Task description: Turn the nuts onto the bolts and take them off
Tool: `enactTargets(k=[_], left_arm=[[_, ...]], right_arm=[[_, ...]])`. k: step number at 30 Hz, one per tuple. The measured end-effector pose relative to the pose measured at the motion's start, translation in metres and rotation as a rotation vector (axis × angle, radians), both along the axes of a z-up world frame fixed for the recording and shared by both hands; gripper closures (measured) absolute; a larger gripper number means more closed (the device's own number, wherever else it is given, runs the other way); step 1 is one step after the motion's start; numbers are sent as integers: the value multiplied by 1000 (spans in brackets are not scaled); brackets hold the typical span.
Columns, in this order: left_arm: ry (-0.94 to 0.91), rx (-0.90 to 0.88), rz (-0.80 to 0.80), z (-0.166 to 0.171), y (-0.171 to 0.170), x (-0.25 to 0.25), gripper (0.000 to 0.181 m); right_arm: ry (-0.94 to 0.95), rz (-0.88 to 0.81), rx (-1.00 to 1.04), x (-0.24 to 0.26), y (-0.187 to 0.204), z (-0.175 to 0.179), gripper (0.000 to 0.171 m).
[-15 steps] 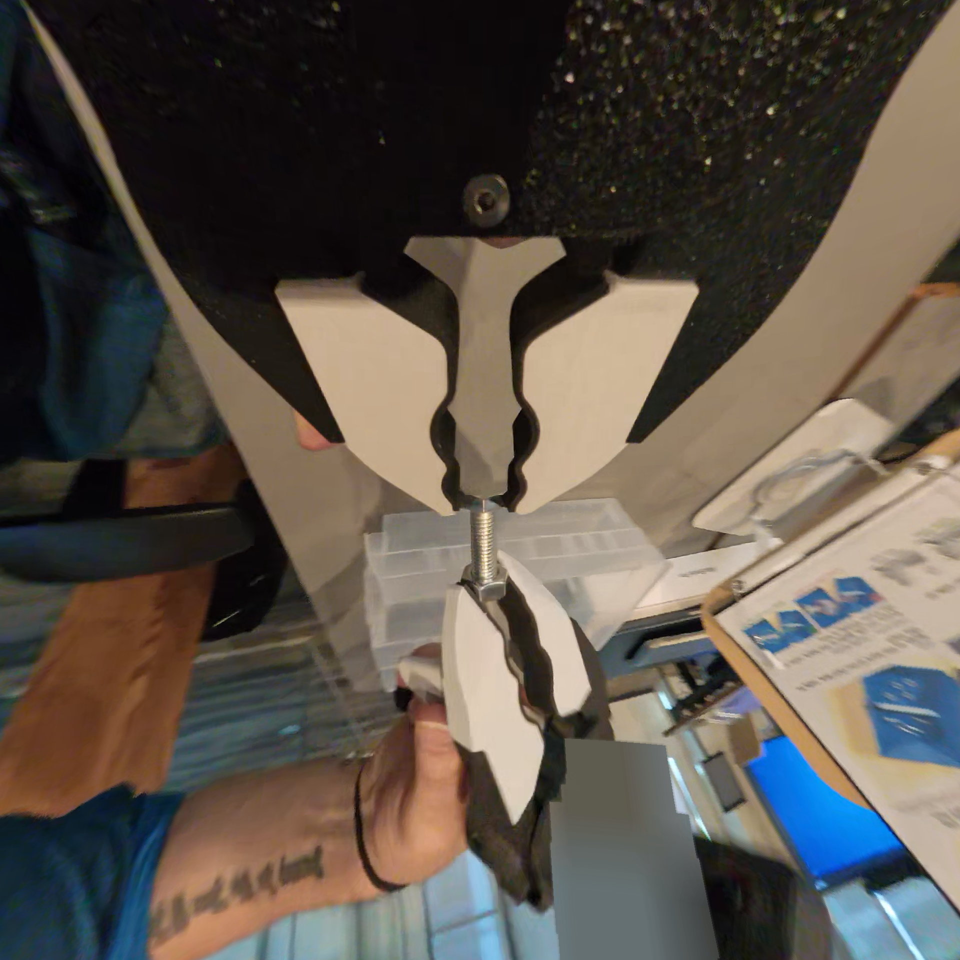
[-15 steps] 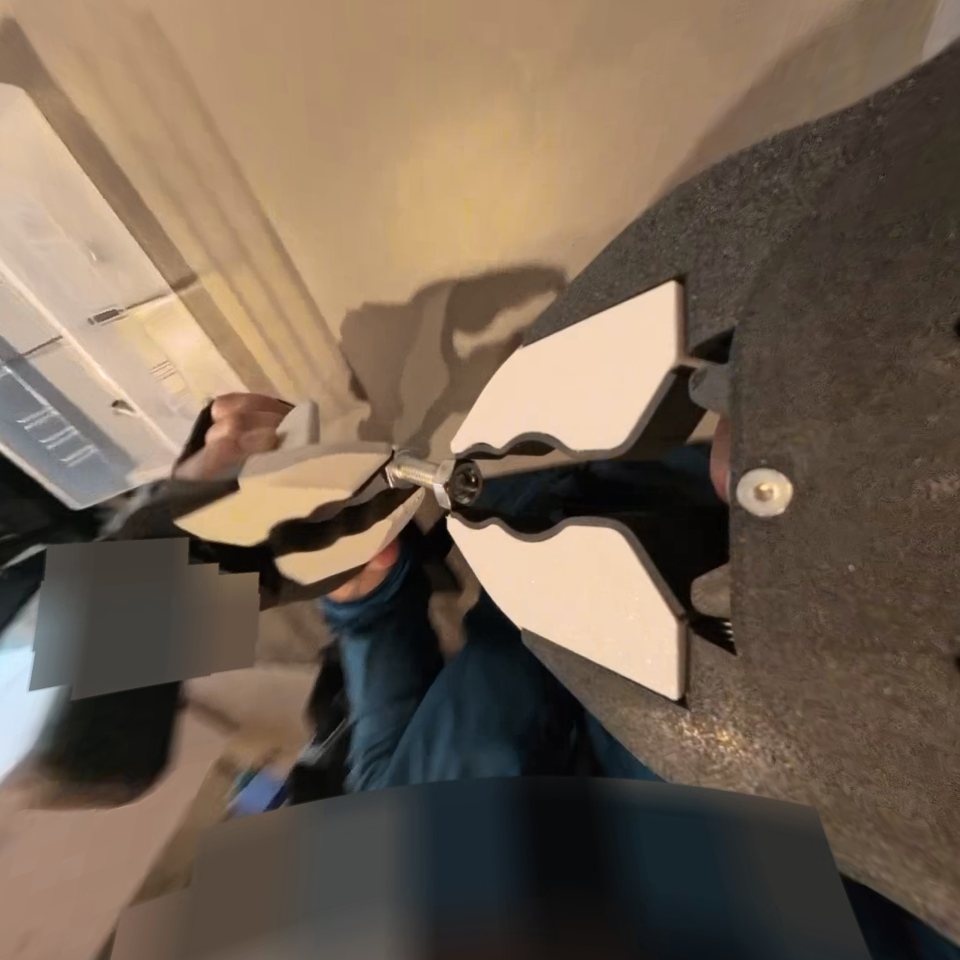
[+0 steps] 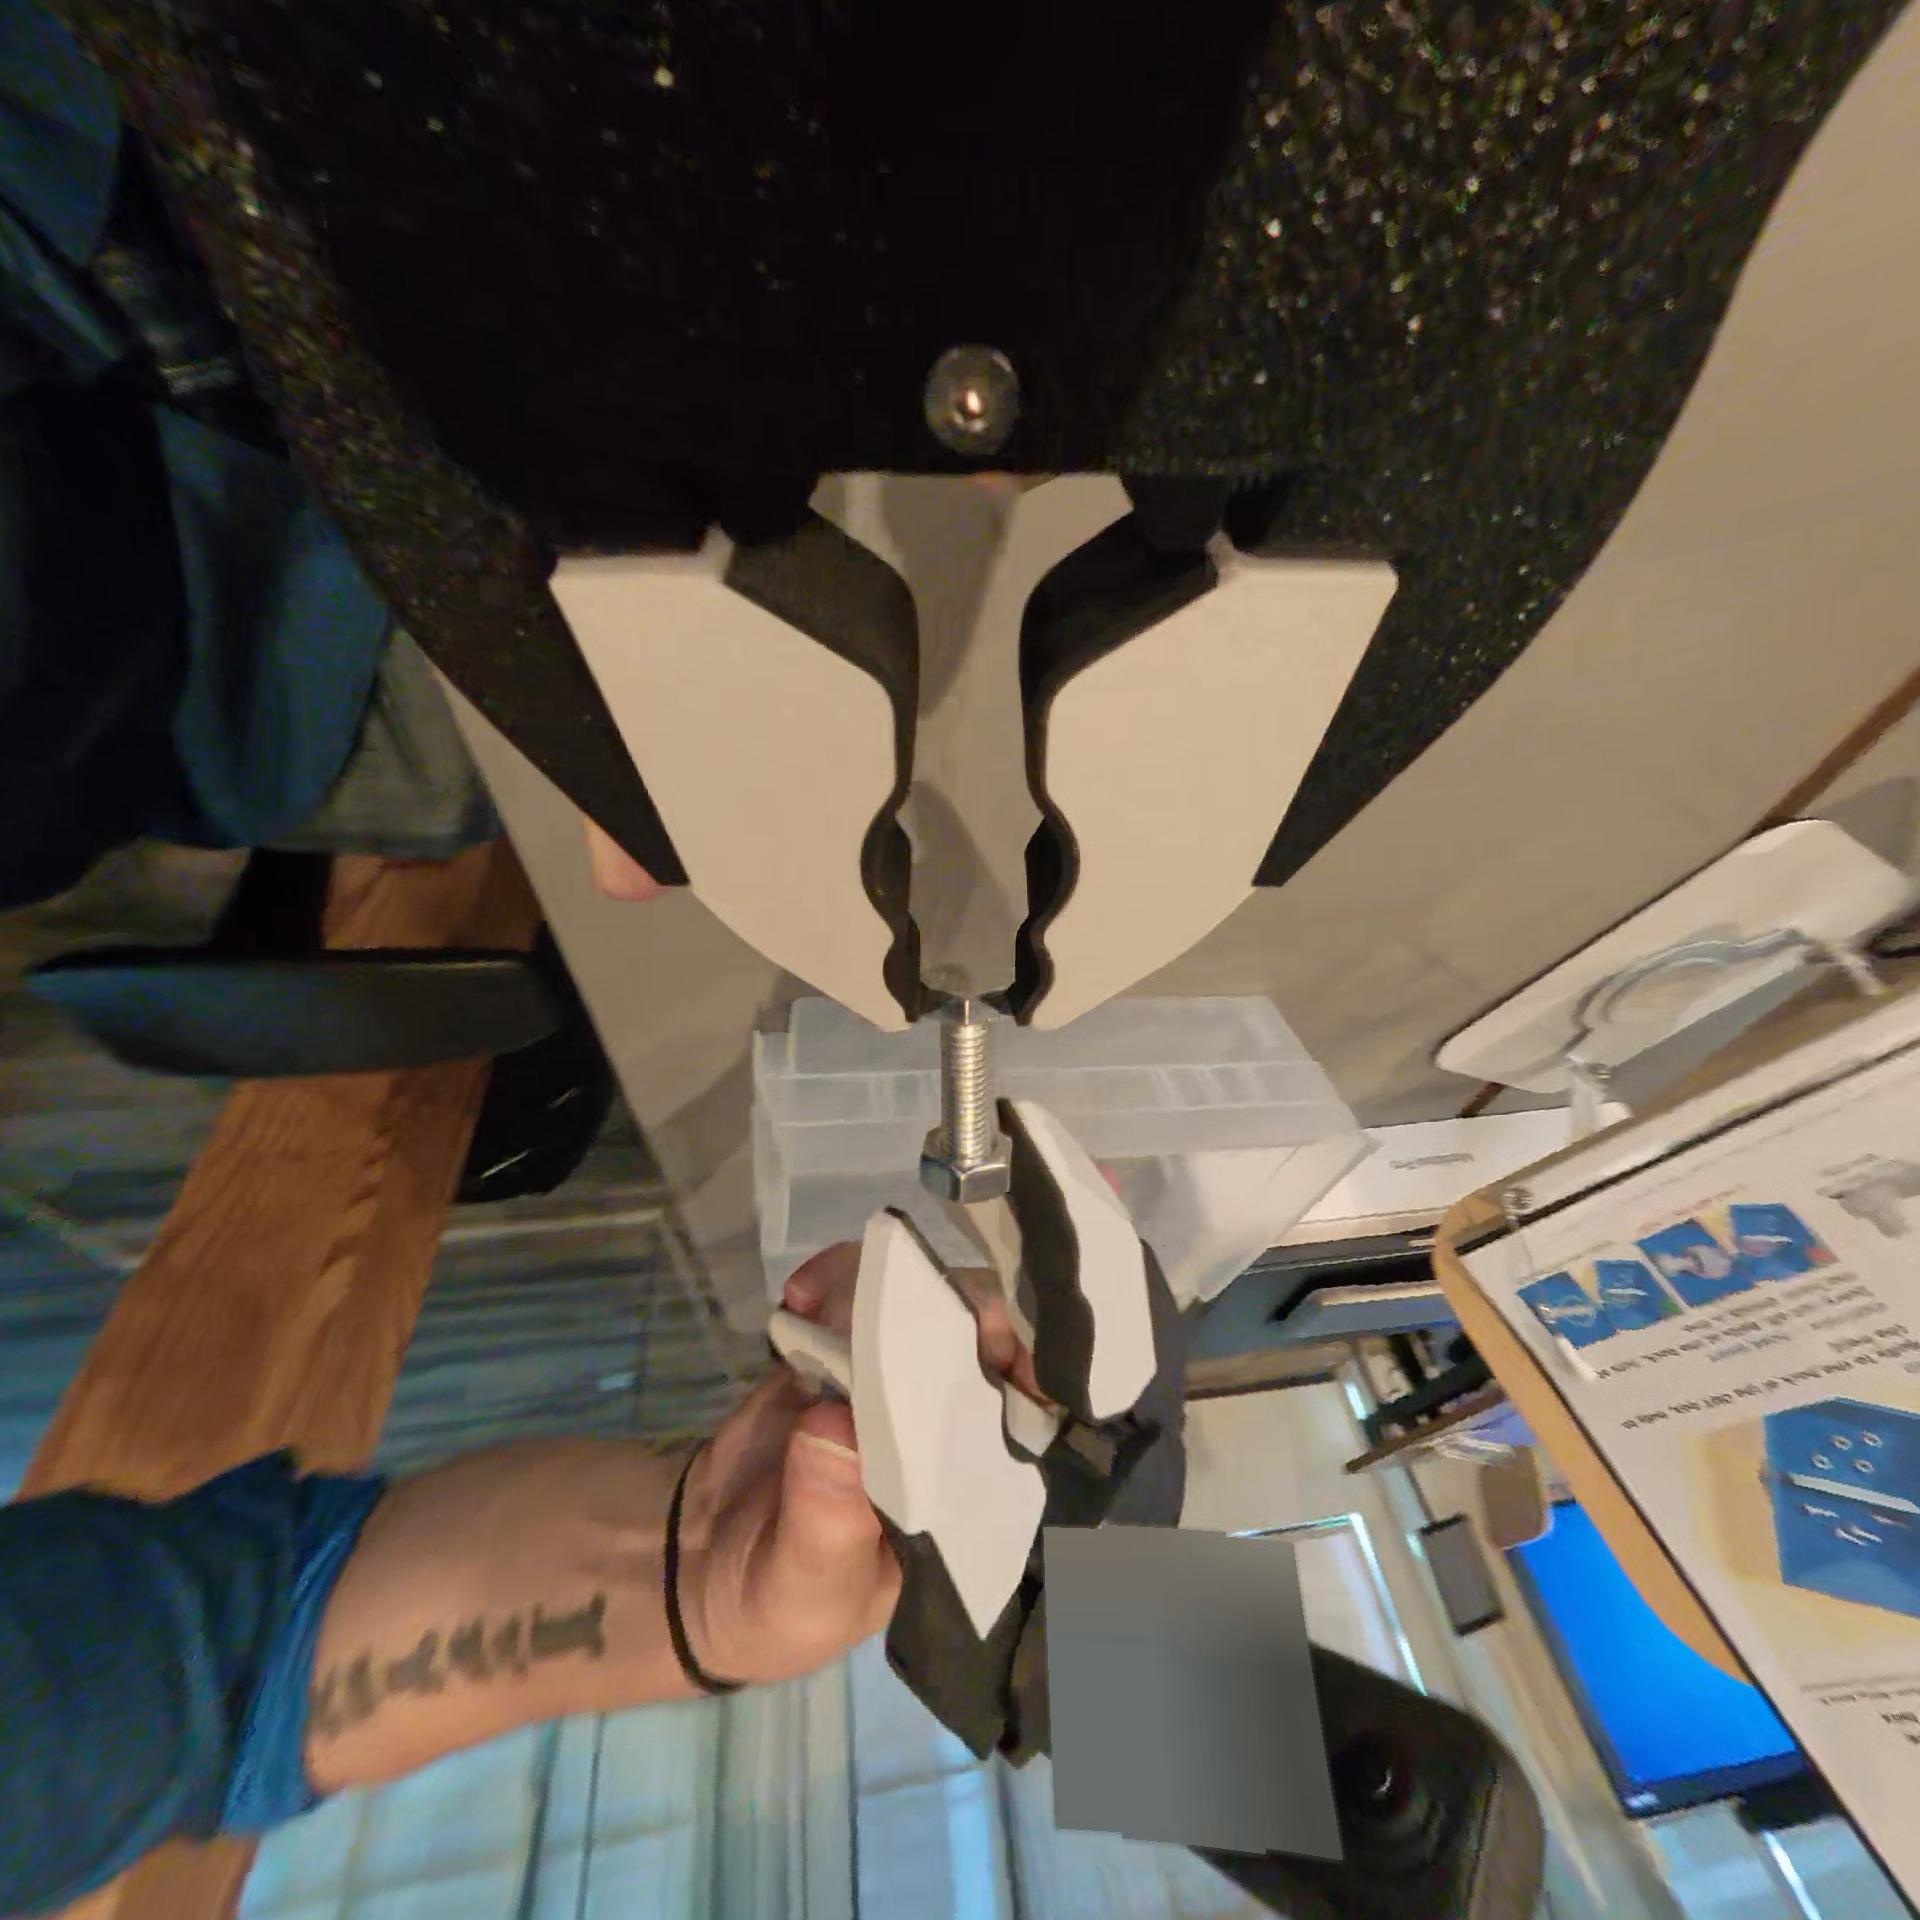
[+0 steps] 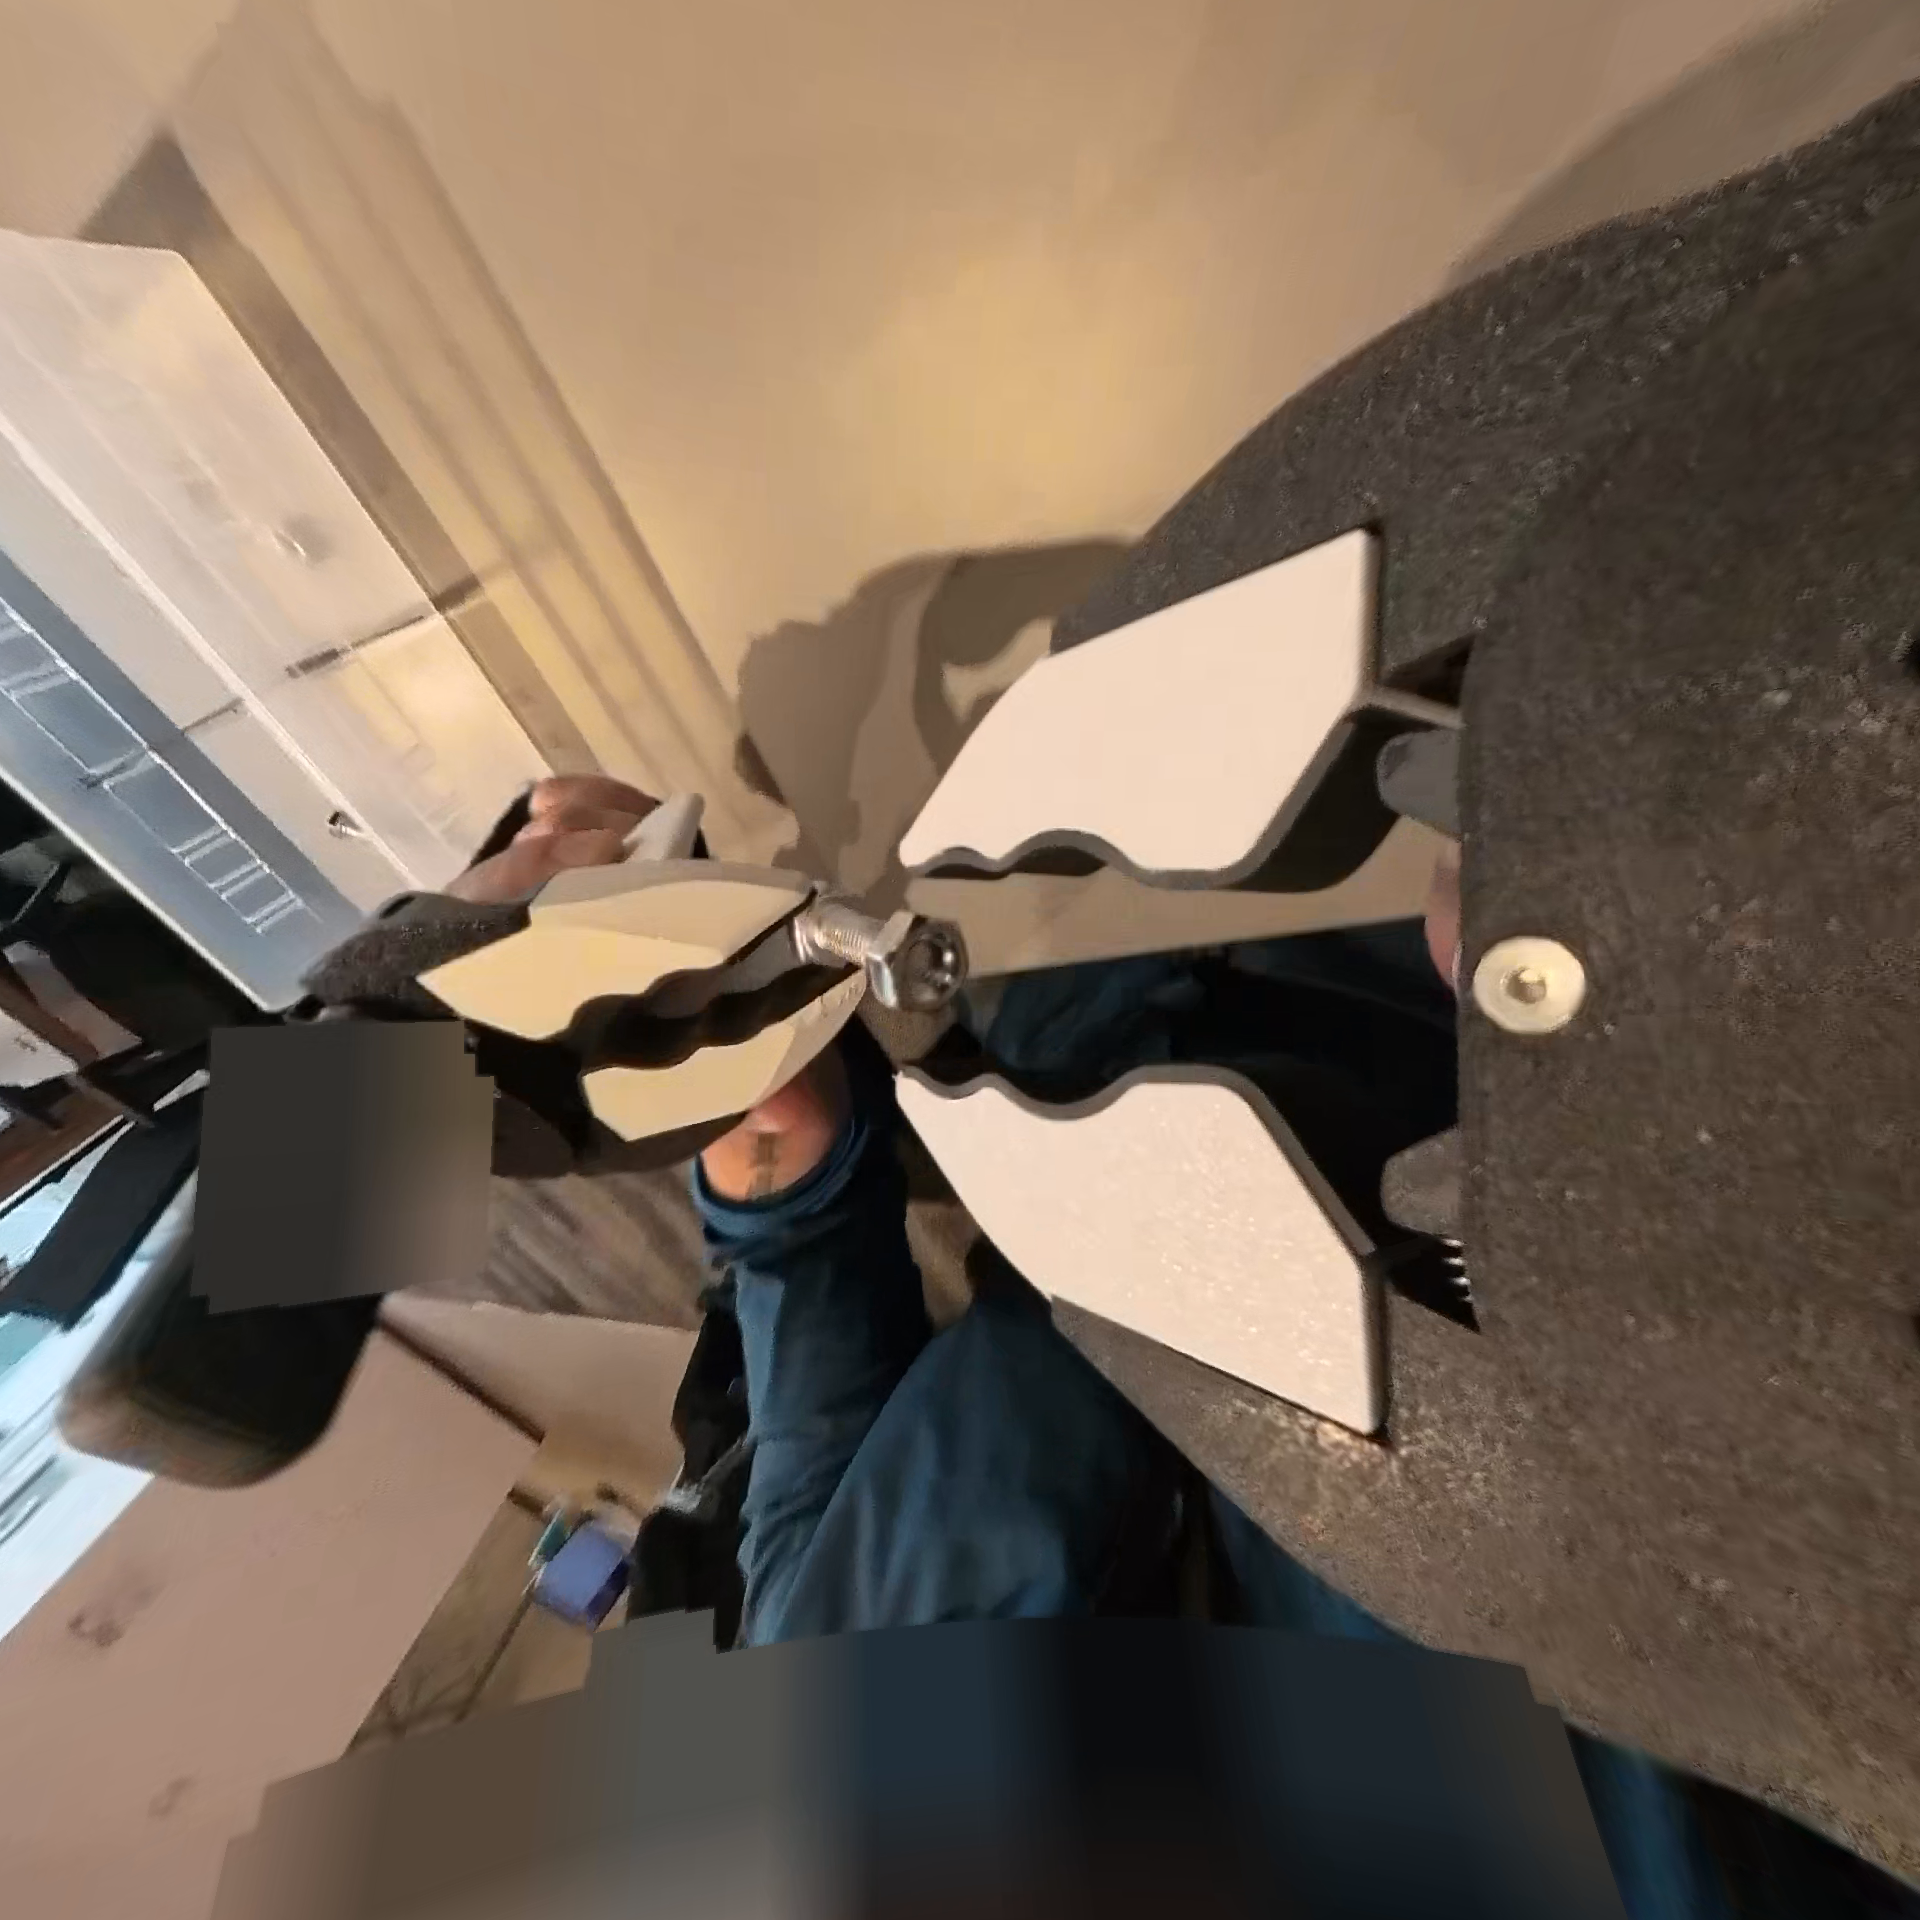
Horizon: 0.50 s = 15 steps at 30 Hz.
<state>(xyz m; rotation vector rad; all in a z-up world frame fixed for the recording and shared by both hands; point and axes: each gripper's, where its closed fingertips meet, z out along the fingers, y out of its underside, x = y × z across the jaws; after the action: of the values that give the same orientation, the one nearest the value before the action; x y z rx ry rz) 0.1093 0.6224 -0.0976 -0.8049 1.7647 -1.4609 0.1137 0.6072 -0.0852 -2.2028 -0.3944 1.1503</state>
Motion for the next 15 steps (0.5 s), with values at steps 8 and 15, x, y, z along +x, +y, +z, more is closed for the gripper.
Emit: enactTargets(k=[8, 15], left_arm=[[81, -470, -344, 12, -5, -12, 165], [165, -634, -532, 8, -15, -17, 165]], right_arm=[[-880, 350, 794, -3, -10, 13, 133], [-1068, 536, 968, -26, -15, 10, 132]])
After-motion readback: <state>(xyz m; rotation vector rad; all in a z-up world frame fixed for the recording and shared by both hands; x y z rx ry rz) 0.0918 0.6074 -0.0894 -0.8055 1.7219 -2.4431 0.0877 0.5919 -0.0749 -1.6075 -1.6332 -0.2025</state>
